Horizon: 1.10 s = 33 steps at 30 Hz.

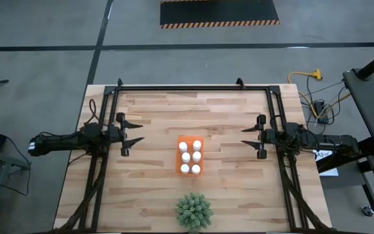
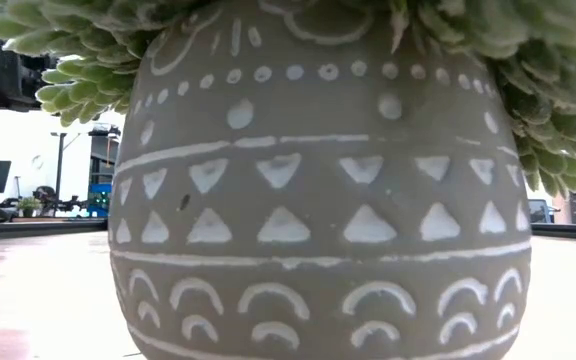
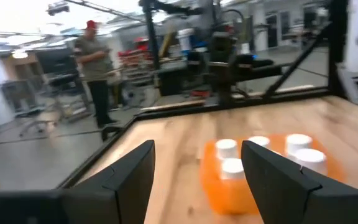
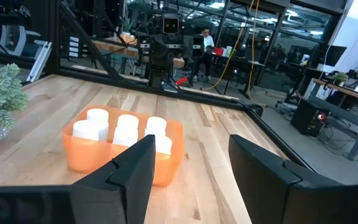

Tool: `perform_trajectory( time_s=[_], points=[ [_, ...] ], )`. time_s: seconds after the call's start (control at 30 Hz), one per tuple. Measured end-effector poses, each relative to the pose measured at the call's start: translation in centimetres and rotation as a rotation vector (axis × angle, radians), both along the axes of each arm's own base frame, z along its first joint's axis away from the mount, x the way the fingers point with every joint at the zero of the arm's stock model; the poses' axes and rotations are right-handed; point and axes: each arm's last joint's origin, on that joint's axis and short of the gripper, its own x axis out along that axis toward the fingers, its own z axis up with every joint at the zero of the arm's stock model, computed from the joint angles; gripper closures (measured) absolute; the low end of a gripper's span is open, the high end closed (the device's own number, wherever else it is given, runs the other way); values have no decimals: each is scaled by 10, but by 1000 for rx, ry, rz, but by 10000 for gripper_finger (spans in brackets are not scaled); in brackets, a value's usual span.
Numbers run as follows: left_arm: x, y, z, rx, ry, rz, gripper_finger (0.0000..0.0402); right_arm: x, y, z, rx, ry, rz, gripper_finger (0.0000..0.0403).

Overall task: Pick and place pill bottles into a basket
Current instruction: Return to Home Position

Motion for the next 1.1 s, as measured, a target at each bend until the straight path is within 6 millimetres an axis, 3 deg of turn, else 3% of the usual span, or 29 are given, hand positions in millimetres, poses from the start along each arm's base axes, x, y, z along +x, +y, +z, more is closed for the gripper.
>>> perform_trajectory(
  time_s=[1.1],
  points=[
    [4, 0, -6, 58, 78, 5, 180, 0, 0, 0, 0, 0, 0, 209]
  ],
)
